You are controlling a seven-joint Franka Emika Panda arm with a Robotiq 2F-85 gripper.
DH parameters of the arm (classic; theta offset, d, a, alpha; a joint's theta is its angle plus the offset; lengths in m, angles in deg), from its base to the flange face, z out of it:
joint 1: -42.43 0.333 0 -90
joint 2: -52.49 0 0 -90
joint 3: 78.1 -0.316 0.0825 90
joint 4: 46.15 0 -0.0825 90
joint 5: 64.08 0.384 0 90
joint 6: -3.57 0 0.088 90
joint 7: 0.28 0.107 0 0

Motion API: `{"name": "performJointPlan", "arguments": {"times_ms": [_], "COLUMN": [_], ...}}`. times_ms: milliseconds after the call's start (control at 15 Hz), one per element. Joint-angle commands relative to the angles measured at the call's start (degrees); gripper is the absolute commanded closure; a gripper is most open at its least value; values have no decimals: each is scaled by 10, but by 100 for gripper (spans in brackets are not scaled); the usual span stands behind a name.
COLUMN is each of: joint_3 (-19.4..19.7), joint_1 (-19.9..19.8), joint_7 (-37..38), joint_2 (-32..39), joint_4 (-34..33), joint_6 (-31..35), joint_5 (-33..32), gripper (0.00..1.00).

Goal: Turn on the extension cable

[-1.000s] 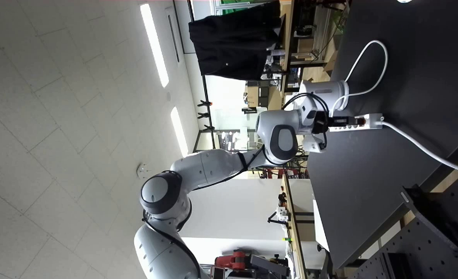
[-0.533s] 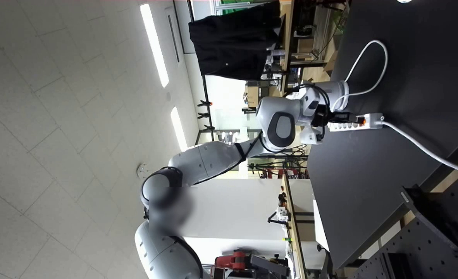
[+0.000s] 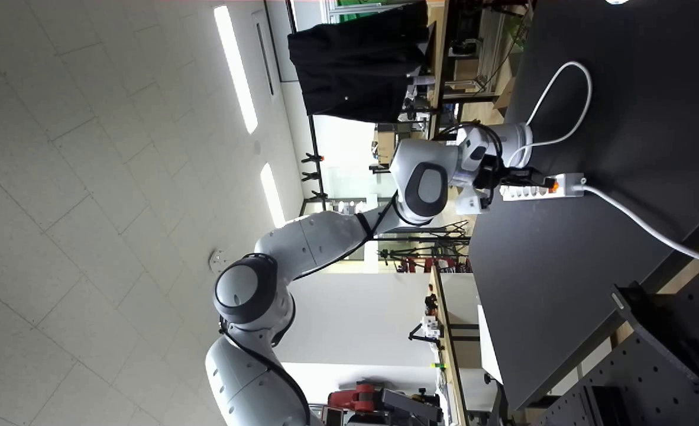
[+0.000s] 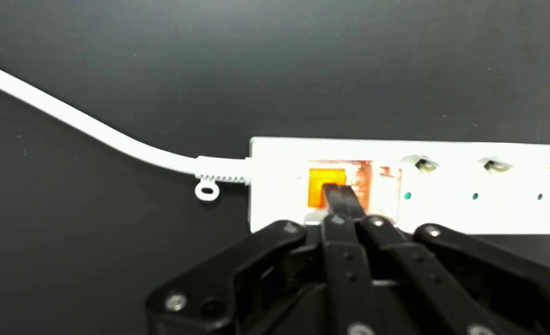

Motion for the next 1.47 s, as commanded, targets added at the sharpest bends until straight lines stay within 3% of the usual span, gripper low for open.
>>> {"name": "performJointPlan", "arguments": {"times_ms": [0, 200, 267, 333, 1067, 1200, 1267, 1400], "joint_3": [1, 0, 3, 6, 12, 12, 19, 19], "joint_1": [-17, -27, -27, -27, -27, -28, -20, -20], "joint_7": [-37, -73, -79, -89, -158, -169, -156, -161], "joint_2": [-61, -111, -126, -140, -233, -243, -214, -222], "joint_4": [38, 80, 94, 105, 207, 221, 192, 203], "joint_6": [-21, -12, -9, -10, -7, -11, -9, -9], "joint_5": [6, 8, 6, 2, 10, 11, 3, 3], "gripper": [100, 100, 74, 73, 2, 0, 4, 0]}}
